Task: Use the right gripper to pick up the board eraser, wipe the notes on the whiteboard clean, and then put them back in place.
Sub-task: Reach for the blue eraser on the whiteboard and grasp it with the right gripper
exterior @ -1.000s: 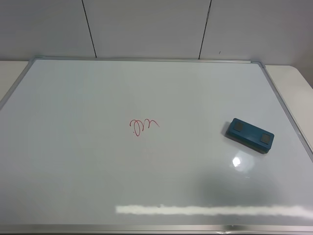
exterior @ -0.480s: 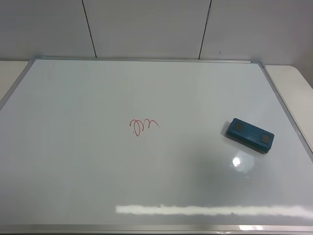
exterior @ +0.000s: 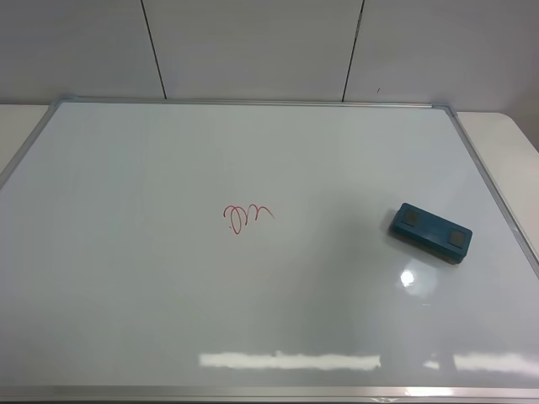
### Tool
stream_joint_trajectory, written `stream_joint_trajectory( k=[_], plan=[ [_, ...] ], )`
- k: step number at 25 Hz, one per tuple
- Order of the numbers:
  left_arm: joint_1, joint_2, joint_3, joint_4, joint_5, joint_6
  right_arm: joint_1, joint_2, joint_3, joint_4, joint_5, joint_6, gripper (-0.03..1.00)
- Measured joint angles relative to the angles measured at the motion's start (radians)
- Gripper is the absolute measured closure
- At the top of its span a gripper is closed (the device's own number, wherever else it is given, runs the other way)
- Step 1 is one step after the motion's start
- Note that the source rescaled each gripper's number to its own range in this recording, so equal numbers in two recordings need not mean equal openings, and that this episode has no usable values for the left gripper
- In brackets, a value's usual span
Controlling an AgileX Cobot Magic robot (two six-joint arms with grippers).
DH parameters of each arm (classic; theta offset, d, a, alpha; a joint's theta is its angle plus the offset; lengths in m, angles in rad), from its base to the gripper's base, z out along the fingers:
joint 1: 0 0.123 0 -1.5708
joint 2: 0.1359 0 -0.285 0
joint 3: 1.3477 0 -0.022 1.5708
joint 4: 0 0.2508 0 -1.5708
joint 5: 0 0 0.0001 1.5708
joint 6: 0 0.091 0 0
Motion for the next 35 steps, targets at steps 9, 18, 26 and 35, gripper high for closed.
stream_joint_trajectory(
  k=[9, 18, 26, 35],
  plan=[
    [0.0, 0.0, 0.0, 0.0, 0.0, 0.0, 0.132, 0.256, -0.062, -0.062, -0.064, -0.093, 0.15],
    [0.0, 0.0, 0.0, 0.0, 0.0, 0.0, 0.175, 0.441, -0.062, 0.081, -0.1, -0.423, 0.15],
    [0.0, 0.0, 0.0, 0.0, 0.0, 0.0, 0.175, 0.477, -0.062, 0.162, -0.106, -0.571, 0.15],
    [0.0, 0.0, 0.0, 0.0, 0.0, 0.0, 0.175, 0.568, -0.062, 0.177, -0.079, -0.598, 0.15]
  ],
)
